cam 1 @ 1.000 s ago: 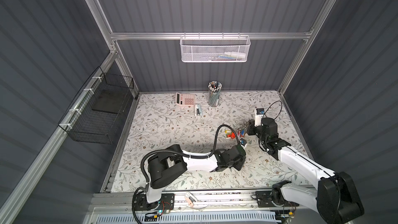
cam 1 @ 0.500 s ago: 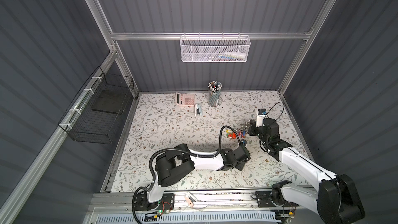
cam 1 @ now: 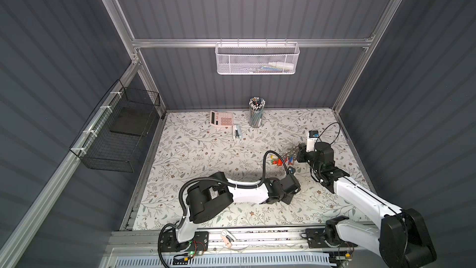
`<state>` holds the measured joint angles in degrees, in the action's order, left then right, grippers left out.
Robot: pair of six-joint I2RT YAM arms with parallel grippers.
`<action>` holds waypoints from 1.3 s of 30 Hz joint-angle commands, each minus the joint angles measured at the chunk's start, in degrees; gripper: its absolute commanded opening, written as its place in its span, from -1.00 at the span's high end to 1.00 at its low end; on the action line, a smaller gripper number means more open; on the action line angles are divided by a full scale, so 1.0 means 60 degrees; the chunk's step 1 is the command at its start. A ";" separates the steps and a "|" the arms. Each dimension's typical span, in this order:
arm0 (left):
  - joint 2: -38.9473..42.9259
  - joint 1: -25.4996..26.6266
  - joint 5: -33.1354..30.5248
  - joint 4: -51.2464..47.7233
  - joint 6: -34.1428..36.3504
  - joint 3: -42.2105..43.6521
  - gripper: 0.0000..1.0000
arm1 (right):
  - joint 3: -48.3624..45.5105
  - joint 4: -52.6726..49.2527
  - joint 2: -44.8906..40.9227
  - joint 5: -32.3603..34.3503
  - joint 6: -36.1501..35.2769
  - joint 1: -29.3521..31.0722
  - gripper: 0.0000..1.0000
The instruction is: Put the keys on the keyring
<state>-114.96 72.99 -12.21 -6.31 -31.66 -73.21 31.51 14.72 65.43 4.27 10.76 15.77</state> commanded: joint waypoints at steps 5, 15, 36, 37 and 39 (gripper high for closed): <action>-0.0258 0.0077 0.0073 -0.0346 -0.0158 -0.0387 0.59 | -0.0023 0.0575 -0.0014 -0.0131 0.0147 -0.0050 1.00; -0.0455 0.0081 0.0047 -0.0633 -0.0275 -0.0643 0.58 | -0.0051 0.0637 0.0022 -0.0207 0.0156 -0.0065 1.00; -0.0358 0.0080 -0.0105 -0.0780 -0.0349 -0.0609 0.94 | -0.0164 0.0696 -0.0050 -0.0282 0.0140 -0.0072 1.00; -0.0292 0.0074 -0.0167 -0.0780 -0.0363 -0.0566 0.96 | -0.0172 0.0697 -0.0077 -0.0261 0.0132 -0.0065 1.00; -0.0153 0.0081 -0.0300 -0.0816 -0.0367 -0.0435 1.00 | -0.0209 0.0707 -0.0109 -0.0265 0.0114 -0.0067 1.00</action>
<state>-116.92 73.10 -12.38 -9.34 -33.28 -75.81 30.85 16.51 65.71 2.79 11.53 15.55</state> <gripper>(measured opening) 0.050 0.044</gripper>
